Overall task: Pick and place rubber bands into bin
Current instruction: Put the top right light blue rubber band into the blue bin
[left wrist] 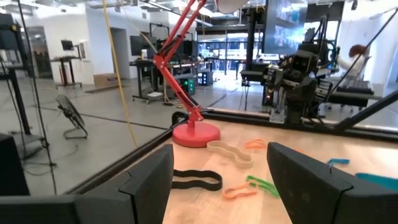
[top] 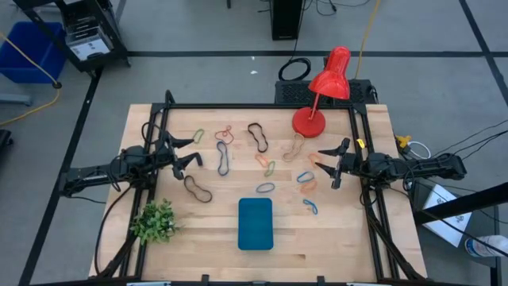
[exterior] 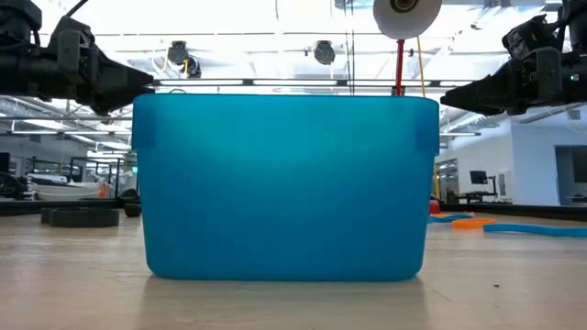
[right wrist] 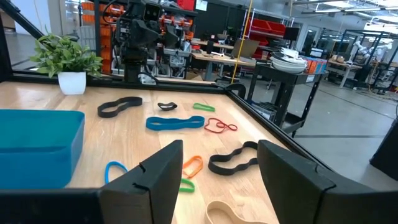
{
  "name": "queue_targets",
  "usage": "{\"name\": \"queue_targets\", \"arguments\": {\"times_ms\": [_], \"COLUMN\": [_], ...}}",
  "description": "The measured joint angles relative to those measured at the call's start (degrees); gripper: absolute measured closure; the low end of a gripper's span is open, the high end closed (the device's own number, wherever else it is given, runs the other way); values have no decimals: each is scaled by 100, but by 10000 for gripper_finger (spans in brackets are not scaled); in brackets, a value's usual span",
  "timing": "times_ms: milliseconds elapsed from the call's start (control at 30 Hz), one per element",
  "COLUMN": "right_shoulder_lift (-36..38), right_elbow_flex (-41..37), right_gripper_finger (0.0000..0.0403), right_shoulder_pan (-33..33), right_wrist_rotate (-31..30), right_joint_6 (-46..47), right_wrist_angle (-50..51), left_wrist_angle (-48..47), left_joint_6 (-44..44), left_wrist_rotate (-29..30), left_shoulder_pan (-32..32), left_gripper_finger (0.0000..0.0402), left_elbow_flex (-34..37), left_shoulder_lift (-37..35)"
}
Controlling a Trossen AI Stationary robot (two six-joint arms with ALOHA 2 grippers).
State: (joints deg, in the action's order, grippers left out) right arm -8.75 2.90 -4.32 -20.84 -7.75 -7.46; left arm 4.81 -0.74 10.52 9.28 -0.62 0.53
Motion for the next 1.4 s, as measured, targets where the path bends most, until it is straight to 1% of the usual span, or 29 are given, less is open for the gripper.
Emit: {"name": "queue_targets", "arguments": {"times_ms": [333, 467, 600, 767, 900, 1000, 1067, 1133, 1200, 1267, 1400], "right_shoulder_lift": [-28, -349, -1115, -2518, -3688, -4447, -4859, -5198, -5455, -5622, -5788], "right_elbow_flex": [2, 181, 778, 1578, 2129, 2346, 2385, 2385, 2385, 2385, 2385], "right_gripper_finger": [202, 202, 202, 202, 202, 202, 205, 209, 215, 223, 238], "right_shoulder_pan": [-2, -2, 0, 0, 117, 323, 477, 606, 707, 798, 975], "right_wrist_rotate": [-17, -202, -313, -309, -279, 161, 596, 882, 917, 949, 1352], "right_joint_6": [-212, -260, -248, -157, 275, 581, 616, 556, 525, 527, 536], "right_wrist_angle": [-6, 165, 565, 1420, 2118, 2356, 2268, 2273, 2246, 2253, 2228], "left_wrist_angle": [-27, -27, -27, -27, -27, -27, -27, -27, -27, -29, -32], "left_joint_6": [152, 153, 153, 154, 210, 278, 336, 347, 350, 352, 352], "left_wrist_rotate": [0, 0, 0, 2, 2, 4, 4, 4, 4, 4, 4], "left_shoulder_pan": [0, 0, 0, 0, 0, 0, 0, 0, 0, 0, 2], "left_gripper_finger": [135, 135, 135, 135, 135, 135, 135, 135, 135, 135, 135], "left_elbow_flex": [0, 0, 0, 0, 0, 0, 0, 0, 0, 0, 0], "left_shoulder_lift": [1, 1, 1, 1, 1, 1, 1, 1, 1, 17, 18]}}
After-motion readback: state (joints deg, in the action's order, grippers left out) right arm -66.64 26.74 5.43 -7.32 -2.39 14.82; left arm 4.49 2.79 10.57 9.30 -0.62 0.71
